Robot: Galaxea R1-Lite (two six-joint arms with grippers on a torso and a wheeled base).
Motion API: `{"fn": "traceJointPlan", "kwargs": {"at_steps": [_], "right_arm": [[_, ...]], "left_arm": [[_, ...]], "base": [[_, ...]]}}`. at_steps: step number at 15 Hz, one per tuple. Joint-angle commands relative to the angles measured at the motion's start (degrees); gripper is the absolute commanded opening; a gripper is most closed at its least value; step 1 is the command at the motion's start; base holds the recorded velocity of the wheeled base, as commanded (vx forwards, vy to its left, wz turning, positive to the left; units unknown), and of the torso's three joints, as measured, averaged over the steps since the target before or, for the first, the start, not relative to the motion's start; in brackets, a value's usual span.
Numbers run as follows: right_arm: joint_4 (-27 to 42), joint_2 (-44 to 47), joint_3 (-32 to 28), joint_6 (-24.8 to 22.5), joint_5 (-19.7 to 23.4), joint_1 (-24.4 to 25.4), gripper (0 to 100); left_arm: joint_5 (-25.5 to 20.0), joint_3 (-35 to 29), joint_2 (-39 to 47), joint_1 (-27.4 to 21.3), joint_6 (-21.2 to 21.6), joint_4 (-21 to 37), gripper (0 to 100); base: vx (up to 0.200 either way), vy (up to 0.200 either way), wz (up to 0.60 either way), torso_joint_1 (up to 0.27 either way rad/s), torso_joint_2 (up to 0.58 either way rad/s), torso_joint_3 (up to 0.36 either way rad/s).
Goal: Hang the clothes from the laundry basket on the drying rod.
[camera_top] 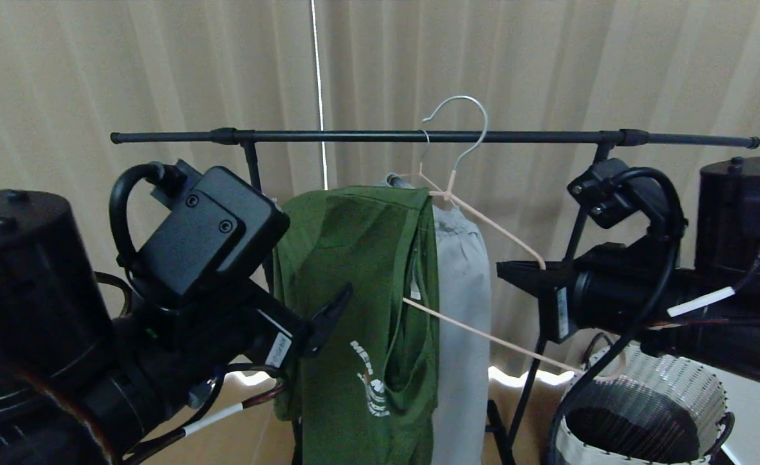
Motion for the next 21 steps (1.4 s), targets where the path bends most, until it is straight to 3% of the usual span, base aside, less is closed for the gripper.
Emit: {"fn": "traceJointPlan", "kwargs": {"at_steps": [1,4,5,7,13,16,21], "right_arm": [[0.07,-4.17,1.49,-3.30,3.63,-4.79,0],[-0.02,-3.91,2.01,-5.49,7.06,-6.46,0],[-0.11,-3.73,2.01,-5.49,8.11,-6.46,0],[-0.11,-3.47,1.75,-5.76,10.57,-6.46,0],[-3.53,-0.04,1.84,-7.69,12.68,-5.32,0],[-4.59,0.84,2.10,-9.27,12.86,-4.00,0],[-7.14,0.05,5.53,-11.56,17.08,-4.00,0]], "left_arm": [[-2.29,0.34,-1.17,2.15,3.00,-1.76,100],[-16.97,-0.18,-0.91,9.36,12.49,-3.17,100],[-19.25,-0.89,-0.73,10.42,14.60,-3.17,100],[-19.78,-3.26,0.76,10.50,16.36,-3.08,100],[-20.22,-8.18,7.36,10.24,18.82,-3.17,100],[-20.13,-9.33,9.38,10.59,19.26,-3.17,100],[-20.05,-9.33,9.90,11.65,19.26,-3.17,100]], "base": [[0.000,0.000,0.00,0.000,0.00,0.000],[0.000,0.000,0.00,0.000,0.00,0.000],[0.000,0.000,0.00,0.000,0.00,0.000],[0.000,0.000,0.00,0.000,0.00,0.000],[0.000,0.000,0.00,0.000,0.00,0.000],[0.000,0.000,0.00,0.000,0.00,0.000],[0.000,0.000,0.00,0.000,0.00,0.000]]}}
